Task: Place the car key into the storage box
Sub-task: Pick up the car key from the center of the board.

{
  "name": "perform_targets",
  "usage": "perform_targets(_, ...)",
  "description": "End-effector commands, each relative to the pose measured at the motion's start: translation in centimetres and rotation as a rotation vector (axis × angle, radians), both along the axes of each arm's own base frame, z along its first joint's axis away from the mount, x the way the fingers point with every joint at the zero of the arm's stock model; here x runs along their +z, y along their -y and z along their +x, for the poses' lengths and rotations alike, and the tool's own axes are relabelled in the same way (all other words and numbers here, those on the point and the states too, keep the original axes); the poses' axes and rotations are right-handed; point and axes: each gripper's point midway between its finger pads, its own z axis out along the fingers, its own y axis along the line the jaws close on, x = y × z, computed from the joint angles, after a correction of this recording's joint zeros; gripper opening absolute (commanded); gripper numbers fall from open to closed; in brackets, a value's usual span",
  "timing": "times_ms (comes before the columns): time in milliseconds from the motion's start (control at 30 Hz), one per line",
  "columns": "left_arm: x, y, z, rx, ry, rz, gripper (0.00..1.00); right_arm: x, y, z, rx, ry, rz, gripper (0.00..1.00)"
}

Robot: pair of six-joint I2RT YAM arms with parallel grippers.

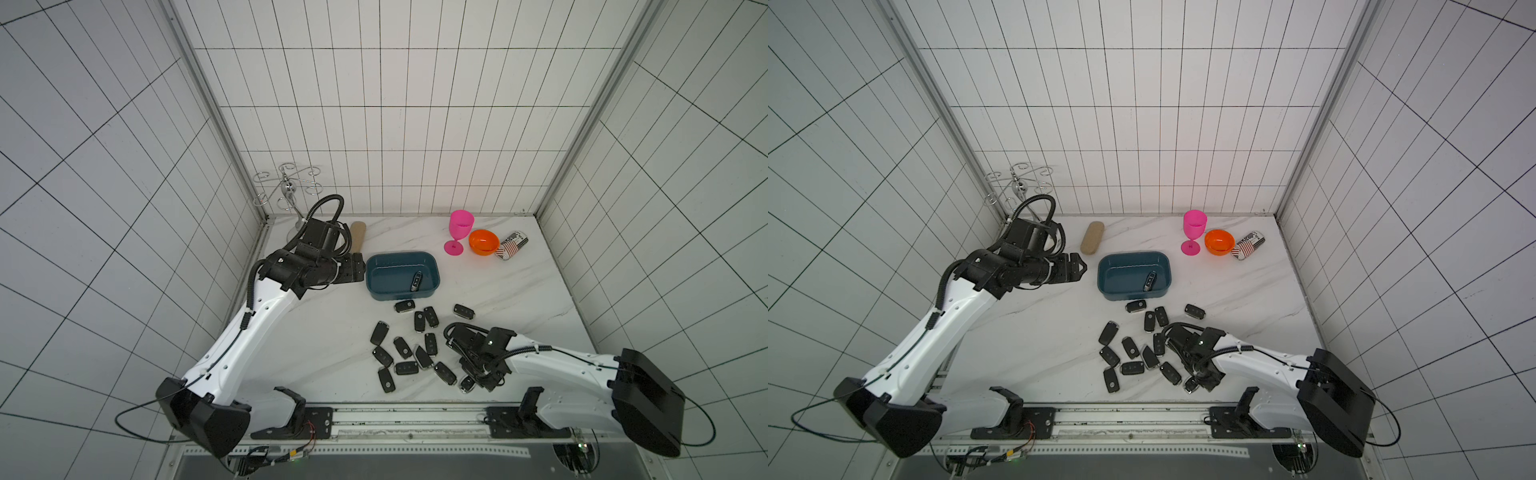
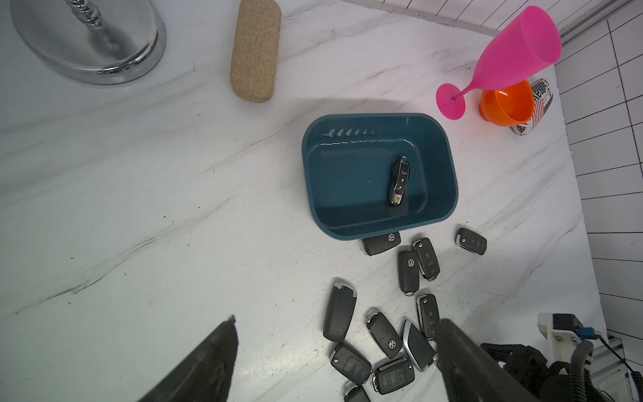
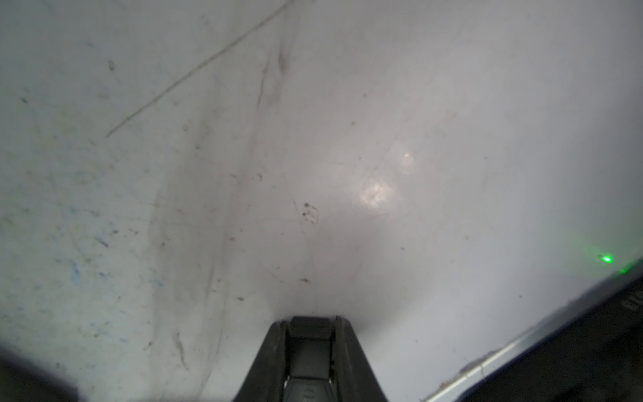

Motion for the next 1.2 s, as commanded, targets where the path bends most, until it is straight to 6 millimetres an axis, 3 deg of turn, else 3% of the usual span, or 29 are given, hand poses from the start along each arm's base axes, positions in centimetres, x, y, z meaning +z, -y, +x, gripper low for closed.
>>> perform_targets(0,-0.2,0.1,0.1,-0.013,0.005,0.002,0.87,-0.8,1.0,-1.2,-0.084,-0.04,-0.029,0.18)
perform_targets(100,-0.3,0.0,0.1,-0.012,0.007,0.001,0.87,-0.8,1.1,-1.2,-0.081,-0.037,-0.03,0.06)
perform_targets(267,-0.4,-0.1,0.1,-0.007,0.007,0.0,0.87,0.9,1.7,-0.2,-0.05,0.017,-0.08,0.0)
perform_targets(533,-1.4,-1.1,0.1,0.017,-0.005,0.003,0.87,8.7,3.2,3.7,0.051,0.203,-0.236,0.0)
perform_targets(700,-2.4,-1.8,0.3,0.041,-0.016,0.007,0.87,12.7,2.2,6.5,0.136,0.317,-0.272,0.0)
perform_targets(800,-3.2,-2.4,0.4,0.058,-0.026,0.003,0.87,15.6,-0.1,9.3,0.234,0.391,-0.295,0.0)
perform_targets(900,-4.1,-3.2,0.6,0.087,-0.038,-0.001,0.87,18.5,-3.5,12.6,0.366,0.455,-0.319,0.0)
perform_targets(1033,-4.7,-4.6,0.8,0.139,-0.031,-0.015,0.87,21.1,-10.5,17.0,0.592,0.54,-0.256,0.0)
perform_targets(1167,-5.2,-5.5,0.9,0.166,-0.017,-0.036,0.87,21.5,-17.2,20.3,0.788,0.585,-0.093,0.0)
